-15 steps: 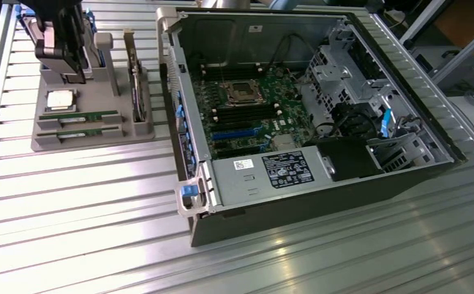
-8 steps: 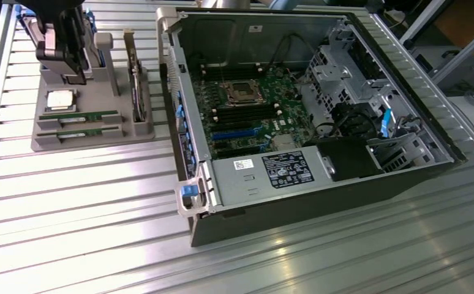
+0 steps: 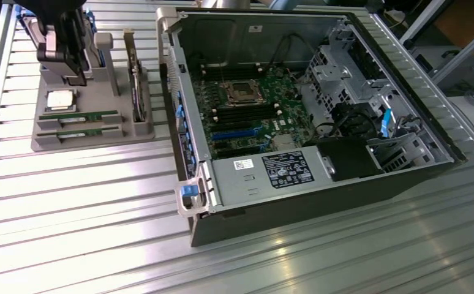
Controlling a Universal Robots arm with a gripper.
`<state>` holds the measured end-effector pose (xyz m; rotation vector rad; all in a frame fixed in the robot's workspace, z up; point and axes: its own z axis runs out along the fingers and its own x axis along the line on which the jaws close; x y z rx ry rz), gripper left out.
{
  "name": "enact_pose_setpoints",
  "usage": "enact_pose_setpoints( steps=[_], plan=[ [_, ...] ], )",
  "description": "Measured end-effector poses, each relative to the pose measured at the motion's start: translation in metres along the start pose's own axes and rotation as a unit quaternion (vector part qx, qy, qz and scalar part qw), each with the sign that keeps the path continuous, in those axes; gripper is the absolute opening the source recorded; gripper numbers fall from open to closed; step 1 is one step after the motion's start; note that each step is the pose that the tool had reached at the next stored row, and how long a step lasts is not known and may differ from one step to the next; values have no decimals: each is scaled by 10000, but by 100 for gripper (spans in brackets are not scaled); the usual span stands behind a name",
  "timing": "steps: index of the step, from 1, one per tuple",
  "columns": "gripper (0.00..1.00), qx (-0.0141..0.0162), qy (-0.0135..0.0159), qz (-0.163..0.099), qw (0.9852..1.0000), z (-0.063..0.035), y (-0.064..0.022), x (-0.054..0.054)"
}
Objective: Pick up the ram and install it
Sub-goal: 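Pick up the ram and move it above insertion slot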
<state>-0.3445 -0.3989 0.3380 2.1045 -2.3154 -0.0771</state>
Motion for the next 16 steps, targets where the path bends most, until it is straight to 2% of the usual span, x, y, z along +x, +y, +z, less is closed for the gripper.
enact_pose_setpoints(
  steps=[16],
  plan=[
    [36, 0, 0, 0, 10000, 44, -2, 1]
  ],
)
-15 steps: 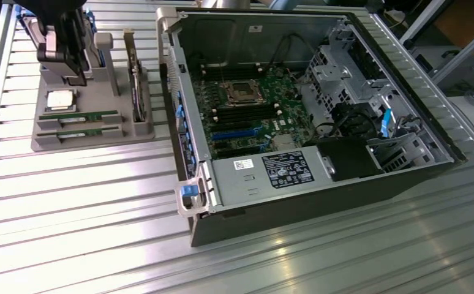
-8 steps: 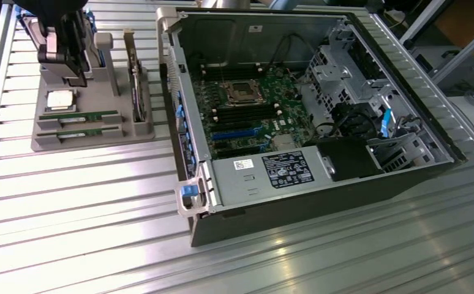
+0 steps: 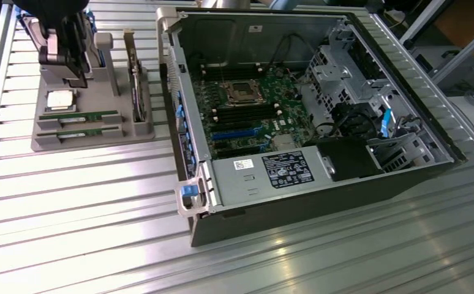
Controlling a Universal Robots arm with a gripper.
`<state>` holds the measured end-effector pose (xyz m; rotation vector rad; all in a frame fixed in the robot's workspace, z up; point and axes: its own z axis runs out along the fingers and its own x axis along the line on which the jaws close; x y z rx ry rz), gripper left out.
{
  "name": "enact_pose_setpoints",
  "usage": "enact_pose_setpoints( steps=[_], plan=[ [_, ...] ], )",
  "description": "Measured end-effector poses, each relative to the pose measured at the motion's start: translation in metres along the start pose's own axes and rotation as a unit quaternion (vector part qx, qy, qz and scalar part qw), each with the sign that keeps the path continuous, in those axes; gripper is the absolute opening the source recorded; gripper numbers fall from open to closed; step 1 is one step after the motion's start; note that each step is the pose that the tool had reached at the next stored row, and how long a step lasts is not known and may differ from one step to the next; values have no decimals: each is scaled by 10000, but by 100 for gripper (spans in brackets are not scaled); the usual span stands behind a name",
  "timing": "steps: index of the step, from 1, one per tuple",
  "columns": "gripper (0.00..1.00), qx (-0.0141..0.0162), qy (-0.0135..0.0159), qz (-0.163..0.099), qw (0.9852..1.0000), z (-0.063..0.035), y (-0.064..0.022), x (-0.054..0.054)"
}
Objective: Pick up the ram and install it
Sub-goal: 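Pick up the ram and move it above insertion slot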
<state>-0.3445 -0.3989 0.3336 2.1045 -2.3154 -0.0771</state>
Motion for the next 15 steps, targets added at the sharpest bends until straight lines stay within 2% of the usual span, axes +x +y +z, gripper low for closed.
enact_pose_setpoints(
  steps=[15],
  plan=[
    [36, 0, 0, 0, 10000, 55, -3, 1]
  ],
)
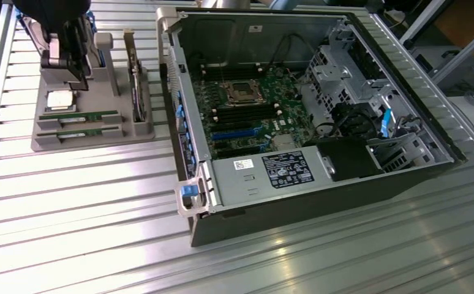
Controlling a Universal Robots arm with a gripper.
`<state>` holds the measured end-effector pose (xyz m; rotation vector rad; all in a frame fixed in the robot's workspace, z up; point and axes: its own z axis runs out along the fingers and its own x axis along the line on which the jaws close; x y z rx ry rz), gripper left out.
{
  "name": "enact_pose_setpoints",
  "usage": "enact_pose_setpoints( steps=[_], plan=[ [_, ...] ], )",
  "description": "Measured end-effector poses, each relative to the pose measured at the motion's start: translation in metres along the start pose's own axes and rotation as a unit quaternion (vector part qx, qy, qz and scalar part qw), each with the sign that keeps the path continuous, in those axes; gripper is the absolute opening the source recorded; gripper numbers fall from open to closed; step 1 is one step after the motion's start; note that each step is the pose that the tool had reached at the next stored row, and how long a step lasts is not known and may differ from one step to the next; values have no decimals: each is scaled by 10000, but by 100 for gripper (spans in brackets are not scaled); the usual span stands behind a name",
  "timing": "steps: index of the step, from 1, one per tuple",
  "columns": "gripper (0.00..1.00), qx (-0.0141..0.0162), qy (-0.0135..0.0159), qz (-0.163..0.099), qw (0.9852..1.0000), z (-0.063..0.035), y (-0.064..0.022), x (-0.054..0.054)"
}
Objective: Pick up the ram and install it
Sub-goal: 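Pick up the ram and move it above insertion slot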
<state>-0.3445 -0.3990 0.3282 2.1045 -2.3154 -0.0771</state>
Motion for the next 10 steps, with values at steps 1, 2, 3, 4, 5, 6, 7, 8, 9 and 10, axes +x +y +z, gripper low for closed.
enact_pose_setpoints(
  steps=[1, 2, 3, 4, 5, 6, 7, 8, 9, 10],
  plan=[
    [36, 0, 0, 0, 10000, 6, 0, 0],
    [36, 0, 0, 0, 10000, 10, 0, 0],
    [36, 0, 0, 0, 10000, 13, -1, 0],
    [36, 0, 0, 0, 10000, 16, -1, 0],
    [36, 0, 0, 0, 10000, 18, -1, 0],
    [36, 0, 0, 0, 10000, 24, -1, 0],
    [36, 0, 0, 0, 10000, 25, -1, 1],
    [36, 0, 0, 0, 10000, 28, -1, 1],
    [36, 0, 0, 0, 10000, 31, -1, 1],
    [36, 0, 0, 0, 10000, 33, -1, 1]
  ],
)
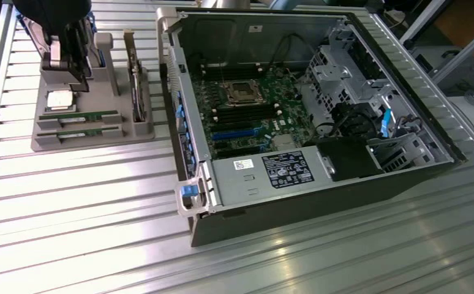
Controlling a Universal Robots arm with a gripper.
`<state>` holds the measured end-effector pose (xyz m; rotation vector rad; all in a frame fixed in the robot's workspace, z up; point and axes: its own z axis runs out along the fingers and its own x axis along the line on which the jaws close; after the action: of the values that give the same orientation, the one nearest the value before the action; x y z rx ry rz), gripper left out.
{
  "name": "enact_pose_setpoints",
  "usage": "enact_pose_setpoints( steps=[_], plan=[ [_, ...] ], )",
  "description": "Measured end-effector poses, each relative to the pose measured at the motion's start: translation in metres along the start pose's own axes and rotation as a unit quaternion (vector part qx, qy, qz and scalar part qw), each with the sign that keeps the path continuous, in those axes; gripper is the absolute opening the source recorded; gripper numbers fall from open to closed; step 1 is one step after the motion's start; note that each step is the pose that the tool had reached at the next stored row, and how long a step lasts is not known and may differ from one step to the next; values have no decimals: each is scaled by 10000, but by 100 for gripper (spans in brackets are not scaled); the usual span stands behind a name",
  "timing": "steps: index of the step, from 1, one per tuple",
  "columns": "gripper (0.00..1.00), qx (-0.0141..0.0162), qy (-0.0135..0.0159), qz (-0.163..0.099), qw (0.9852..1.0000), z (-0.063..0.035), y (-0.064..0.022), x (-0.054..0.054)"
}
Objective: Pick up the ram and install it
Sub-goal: 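Pick up the ram and move it above insertion slot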
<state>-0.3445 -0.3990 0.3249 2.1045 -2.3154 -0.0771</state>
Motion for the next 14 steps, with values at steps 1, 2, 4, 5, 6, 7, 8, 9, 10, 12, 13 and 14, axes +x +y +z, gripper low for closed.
enact_pose_setpoints(
  steps=[1, 2, 4, 5, 6, 7, 8, 9, 10, 12, 13, 14],
  plan=[
    [36, 0, 0, 0, 10000, 3, 0, 0],
    [36, 0, 0, 0, 10000, 5, 0, 0],
    [36, 0, 0, 0, 10000, 12, 0, 0],
    [36, 0, 0, 0, 10000, 14, -1, 0],
    [36, 0, 0, 0, 10000, 16, -1, 0],
    [36, 0, 0, 0, 10000, 19, -1, 0],
    [36, 0, 0, 0, 10000, 20, -1, 0],
    [36, 0, 0, 0, 10000, 22, -1, 1],
    [36, 0, 0, 0, 10000, 25, -1, 1],
    [36, 0, 0, 0, 10000, 30, -1, 1],
    [36, 0, 0, 0, 10000, 32, -1, 1],
    [36, 0, 0, 0, 10000, 34, -1, 1]
  ],
)
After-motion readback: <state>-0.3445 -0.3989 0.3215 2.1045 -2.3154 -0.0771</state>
